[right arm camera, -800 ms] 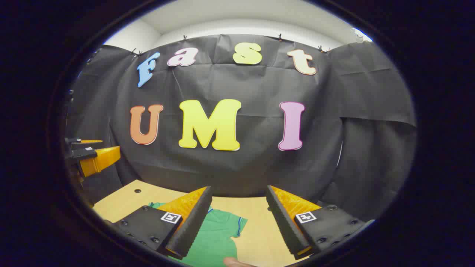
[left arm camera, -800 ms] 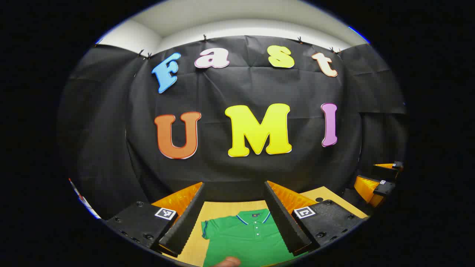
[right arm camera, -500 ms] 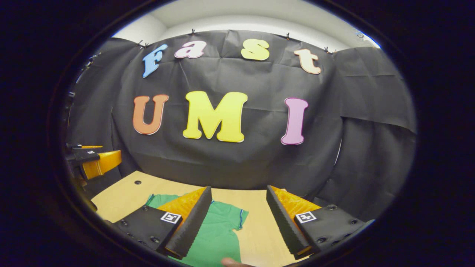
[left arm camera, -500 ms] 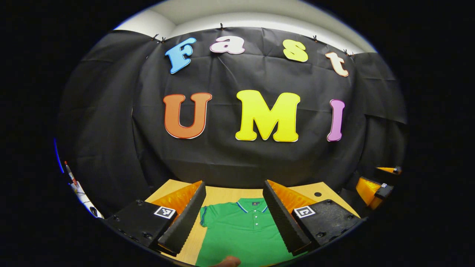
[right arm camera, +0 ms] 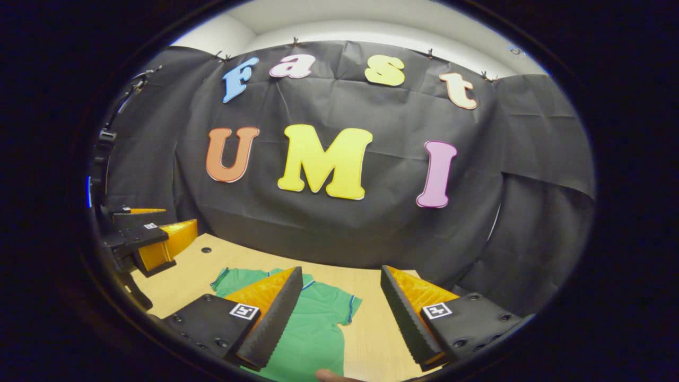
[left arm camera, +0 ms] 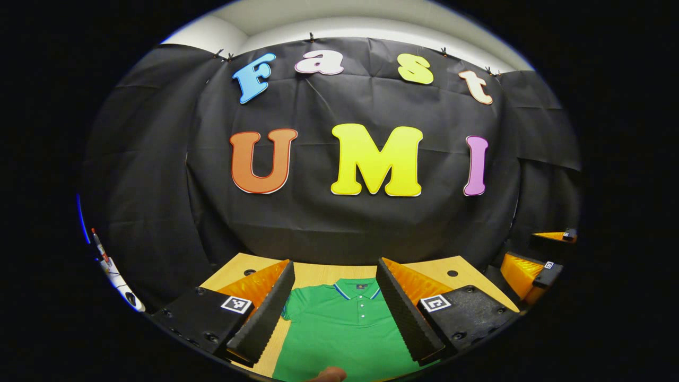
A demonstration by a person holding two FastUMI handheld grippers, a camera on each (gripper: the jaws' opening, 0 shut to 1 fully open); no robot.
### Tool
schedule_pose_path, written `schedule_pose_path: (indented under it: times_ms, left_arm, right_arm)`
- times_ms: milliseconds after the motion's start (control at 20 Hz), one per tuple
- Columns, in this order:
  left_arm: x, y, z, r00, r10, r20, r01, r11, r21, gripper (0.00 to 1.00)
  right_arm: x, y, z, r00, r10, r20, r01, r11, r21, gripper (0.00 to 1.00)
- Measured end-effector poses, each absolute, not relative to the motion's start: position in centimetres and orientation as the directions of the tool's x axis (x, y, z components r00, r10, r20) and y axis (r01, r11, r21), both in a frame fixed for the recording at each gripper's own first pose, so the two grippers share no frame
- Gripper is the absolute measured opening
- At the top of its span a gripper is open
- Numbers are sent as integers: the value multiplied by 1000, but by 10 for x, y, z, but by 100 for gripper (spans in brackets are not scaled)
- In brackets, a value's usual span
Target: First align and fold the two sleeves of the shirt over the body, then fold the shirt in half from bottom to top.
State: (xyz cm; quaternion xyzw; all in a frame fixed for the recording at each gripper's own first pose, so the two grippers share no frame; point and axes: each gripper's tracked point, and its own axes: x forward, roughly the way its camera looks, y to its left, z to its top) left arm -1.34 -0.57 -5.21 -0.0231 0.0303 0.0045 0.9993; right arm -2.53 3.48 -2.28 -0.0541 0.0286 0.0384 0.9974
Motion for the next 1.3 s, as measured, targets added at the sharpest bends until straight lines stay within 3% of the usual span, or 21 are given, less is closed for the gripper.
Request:
schedule_pose_path:
  times_ms: [750, 1300]
  left_arm:
    - [-15, -24, -56, 997, -14, -69, 13, 1000, -17, 99]
    - [5, -17, -73, 997, -18, -77, 17, 1000, -9, 99]
  right_arm:
    - [-11, 18, -34, 993, 69, -94, -76, 995, -72, 94]
    - [83, 9, -117, 960, 25, -278, -45, 997, -68, 96]
